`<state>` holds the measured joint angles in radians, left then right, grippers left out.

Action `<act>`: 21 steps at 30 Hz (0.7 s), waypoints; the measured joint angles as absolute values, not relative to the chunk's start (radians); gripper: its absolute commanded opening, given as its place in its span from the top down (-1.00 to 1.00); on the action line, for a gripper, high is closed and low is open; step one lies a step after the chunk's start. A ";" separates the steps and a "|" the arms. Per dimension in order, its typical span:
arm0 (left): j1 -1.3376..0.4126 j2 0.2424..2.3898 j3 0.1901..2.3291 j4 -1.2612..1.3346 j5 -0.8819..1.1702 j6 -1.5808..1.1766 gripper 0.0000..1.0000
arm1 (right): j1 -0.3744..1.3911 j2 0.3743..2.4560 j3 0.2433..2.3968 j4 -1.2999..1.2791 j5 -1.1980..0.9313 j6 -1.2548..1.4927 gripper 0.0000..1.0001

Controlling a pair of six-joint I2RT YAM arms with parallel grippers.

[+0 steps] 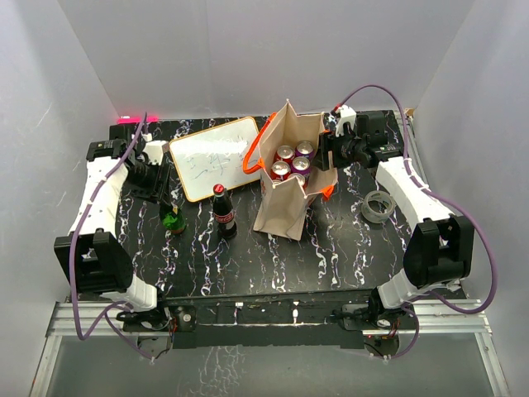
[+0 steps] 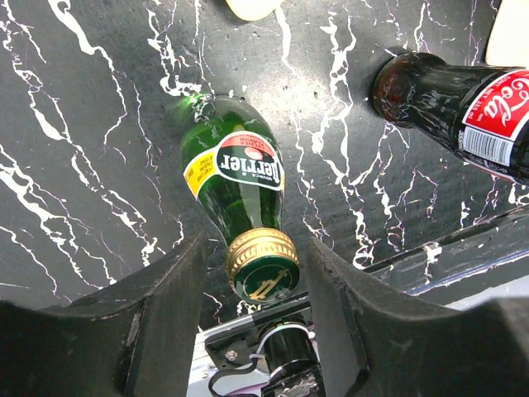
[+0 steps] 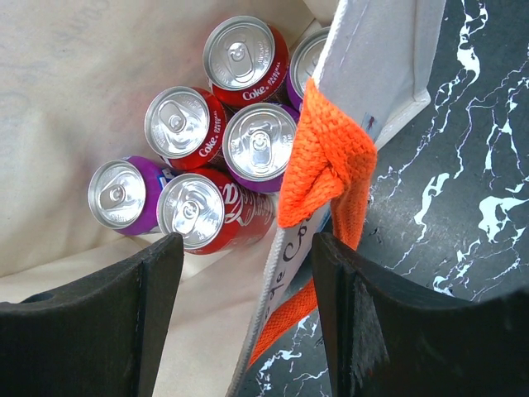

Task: Place the beverage into the canvas bag
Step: Pick up the drink from the center of the board.

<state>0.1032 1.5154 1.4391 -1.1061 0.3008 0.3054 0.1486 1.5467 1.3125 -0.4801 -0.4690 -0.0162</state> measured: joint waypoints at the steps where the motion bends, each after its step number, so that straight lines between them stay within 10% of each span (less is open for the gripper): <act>1: 0.102 1.517 1.439 -1.106 0.301 0.306 0.07 | 0.149 1.546 1.312 -0.478 -0.469 -0.016 -0.31; 21: 0.055 1.577 1.502 -1.109 0.278 0.326 1.00 | 0.149 1.512 1.278 -0.466 -0.466 -0.001 -0.31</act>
<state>0.0551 1.5772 1.5017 -1.1088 0.2779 0.3260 0.1486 1.5116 1.2778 -0.4660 -0.4664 -0.0010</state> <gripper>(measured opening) 0.330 0.655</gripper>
